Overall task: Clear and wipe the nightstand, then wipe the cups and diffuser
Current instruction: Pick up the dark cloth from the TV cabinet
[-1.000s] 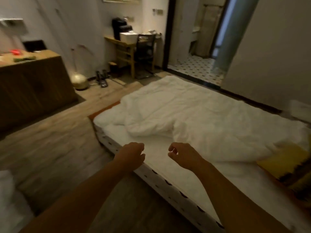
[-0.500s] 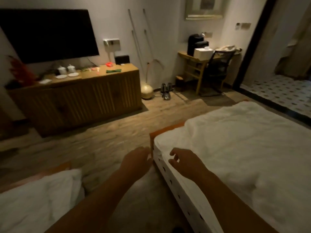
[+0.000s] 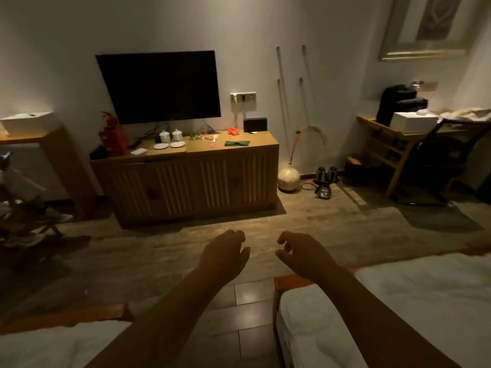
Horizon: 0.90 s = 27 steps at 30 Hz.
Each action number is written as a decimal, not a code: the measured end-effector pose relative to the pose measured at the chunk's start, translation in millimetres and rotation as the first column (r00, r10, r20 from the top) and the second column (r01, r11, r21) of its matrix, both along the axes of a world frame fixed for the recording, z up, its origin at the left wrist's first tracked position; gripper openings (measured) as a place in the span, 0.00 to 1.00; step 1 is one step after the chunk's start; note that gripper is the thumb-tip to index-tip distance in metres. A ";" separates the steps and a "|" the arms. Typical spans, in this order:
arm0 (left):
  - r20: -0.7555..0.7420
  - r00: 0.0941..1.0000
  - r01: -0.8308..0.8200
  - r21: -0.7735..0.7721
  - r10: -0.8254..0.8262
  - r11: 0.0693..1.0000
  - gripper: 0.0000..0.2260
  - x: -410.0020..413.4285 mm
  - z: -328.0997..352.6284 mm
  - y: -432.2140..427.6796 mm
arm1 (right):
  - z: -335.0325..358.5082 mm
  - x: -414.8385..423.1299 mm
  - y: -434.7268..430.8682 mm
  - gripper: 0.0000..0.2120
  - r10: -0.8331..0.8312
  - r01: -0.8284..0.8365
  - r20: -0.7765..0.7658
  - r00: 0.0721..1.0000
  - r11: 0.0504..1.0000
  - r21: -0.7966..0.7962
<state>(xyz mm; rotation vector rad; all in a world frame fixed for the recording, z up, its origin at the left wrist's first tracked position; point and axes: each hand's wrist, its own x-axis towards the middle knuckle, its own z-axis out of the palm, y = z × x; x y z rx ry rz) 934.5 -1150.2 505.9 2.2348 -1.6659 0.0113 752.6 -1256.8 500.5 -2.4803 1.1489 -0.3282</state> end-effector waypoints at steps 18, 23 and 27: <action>-0.052 0.998 0.049 0.028 -0.048 0.998 0.06 295.0 -17.7 -325.0 | -4.7 286.4 -319.1 0.11 0.035 -0.035 -0.043 0.998 0.999 -0.011; -0.047 0.996 0.082 0.034 -0.081 0.996 0.05 352.5 -11.4 -414.4 | -4.8 338.3 -401.2 0.08 0.002 -0.001 -0.043 0.999 1.000 0.019; -0.052 0.995 0.091 0.029 -0.089 0.995 0.06 392.9 -16.8 -492.9 | -18.1 380.1 -483.2 0.08 -0.006 0.007 -0.031 0.999 0.999 0.037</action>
